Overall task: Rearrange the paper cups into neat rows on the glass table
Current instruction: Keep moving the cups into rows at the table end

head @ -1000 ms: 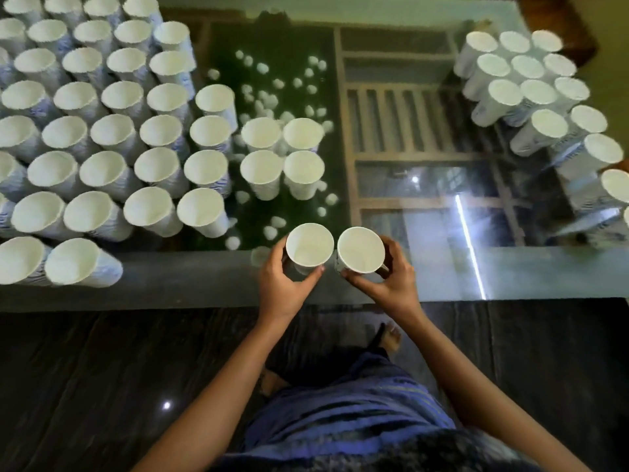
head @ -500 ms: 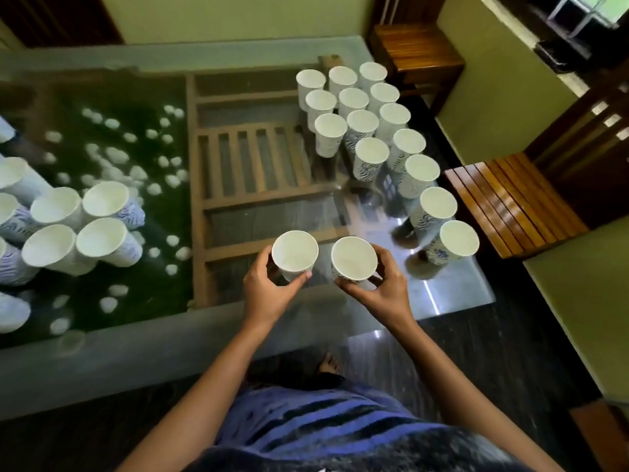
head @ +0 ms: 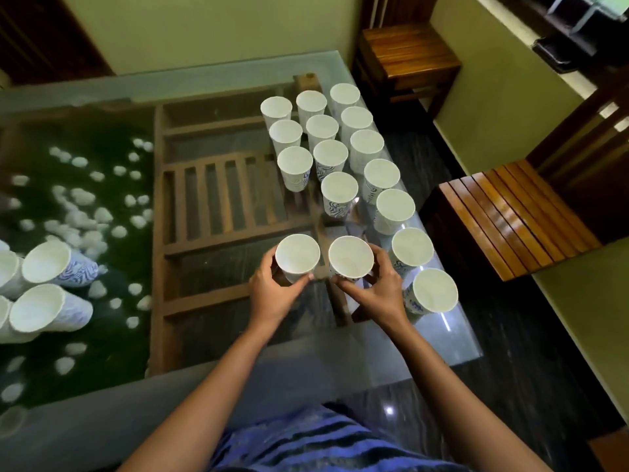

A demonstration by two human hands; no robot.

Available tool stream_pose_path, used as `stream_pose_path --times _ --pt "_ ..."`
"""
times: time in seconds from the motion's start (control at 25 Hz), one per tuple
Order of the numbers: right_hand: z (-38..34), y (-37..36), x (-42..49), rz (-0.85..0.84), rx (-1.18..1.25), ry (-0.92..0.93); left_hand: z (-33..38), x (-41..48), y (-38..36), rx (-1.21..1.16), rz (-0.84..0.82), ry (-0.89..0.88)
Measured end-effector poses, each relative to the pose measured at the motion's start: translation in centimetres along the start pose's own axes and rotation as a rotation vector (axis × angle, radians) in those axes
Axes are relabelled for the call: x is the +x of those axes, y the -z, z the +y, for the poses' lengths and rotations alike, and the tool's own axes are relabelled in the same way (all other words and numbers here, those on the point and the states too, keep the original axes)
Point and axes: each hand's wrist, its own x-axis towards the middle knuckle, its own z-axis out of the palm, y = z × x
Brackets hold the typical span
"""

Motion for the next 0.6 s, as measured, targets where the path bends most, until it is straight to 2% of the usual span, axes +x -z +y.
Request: stream_pose_path --times 0.32,0.6 --pt "-0.4 -2.0 5.4 0.046 0.003 -0.004 1.4 8.9 -3.6 -0.004 0.008 0.029" --pt "0.8 -2.8 5.4 0.11 -0.036 -0.019 0.6 12.4 -5.0 -0.042 -0.019 0.026"
